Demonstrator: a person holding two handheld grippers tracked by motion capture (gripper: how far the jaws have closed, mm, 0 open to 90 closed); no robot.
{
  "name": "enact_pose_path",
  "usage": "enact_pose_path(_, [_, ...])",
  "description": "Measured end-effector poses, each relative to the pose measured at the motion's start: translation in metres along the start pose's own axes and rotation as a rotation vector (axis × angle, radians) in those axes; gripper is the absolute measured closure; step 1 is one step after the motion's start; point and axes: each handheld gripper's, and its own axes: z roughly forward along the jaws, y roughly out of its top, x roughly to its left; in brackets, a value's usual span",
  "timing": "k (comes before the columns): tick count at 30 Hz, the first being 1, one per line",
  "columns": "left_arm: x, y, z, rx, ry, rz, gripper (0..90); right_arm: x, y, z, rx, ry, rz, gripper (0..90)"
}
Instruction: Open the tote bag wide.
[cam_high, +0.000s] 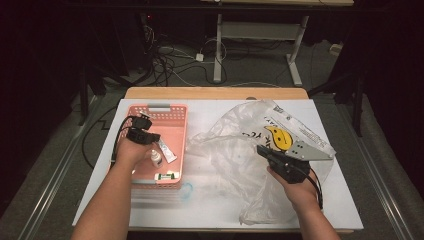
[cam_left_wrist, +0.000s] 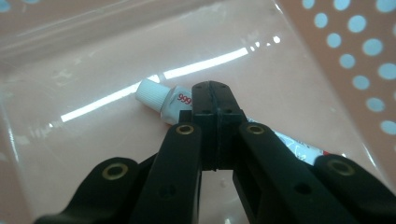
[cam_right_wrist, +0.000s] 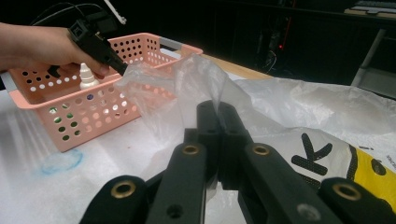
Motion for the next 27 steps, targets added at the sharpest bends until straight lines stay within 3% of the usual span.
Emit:
enact_pose_path(9, [0.008,0.012,0.005,-0.003,0.085,-0.008,87.9,0.001,0.000,0.000,0.002,0.000,0.001,90.0])
enact_pose_path(12, [0.010,0.016,0.007,-0.002,0.154,0.008,88.0,0.001,0.000,0.000,0.004,-0.001,-0.001,90.0])
enact_pose_path(14, [0.011,0.017,0.006,0.005,0.178,-0.006,87.9,0.001,0.000,0.000,0.005,-0.001,-0.003,90.0])
enact_pose_path(16, [0.010,0.018,0.004,-0.009,0.162,-0.012,87.9,0.001,0.000,0.001,0.005,0.000,-0.003,90.0])
enact_pose_path(18, [0.005,0.018,-0.001,-0.035,0.099,-0.003,87.9,0.001,0.000,0.000,0.002,0.001,-0.001,90.0])
enact_pose_path(20, [-0.003,0.019,-0.002,-0.038,0.027,0.038,87.9,0.001,0.001,0.000,-0.001,0.001,-0.004,90.0])
enact_pose_path(21, [-0.006,0.019,-0.001,-0.017,-0.009,0.057,87.9,0.002,0.001,0.000,-0.002,0.003,-0.006,90.0])
enact_pose_path(24, [-0.014,0.019,0.008,0.044,-0.055,0.096,87.9,0.004,0.001,0.000,0.000,0.007,-0.008,90.0])
enact_pose_path(27, [-0.014,0.018,0.013,0.076,-0.055,0.095,87.9,0.004,0.002,0.000,-0.001,0.007,-0.012,90.0])
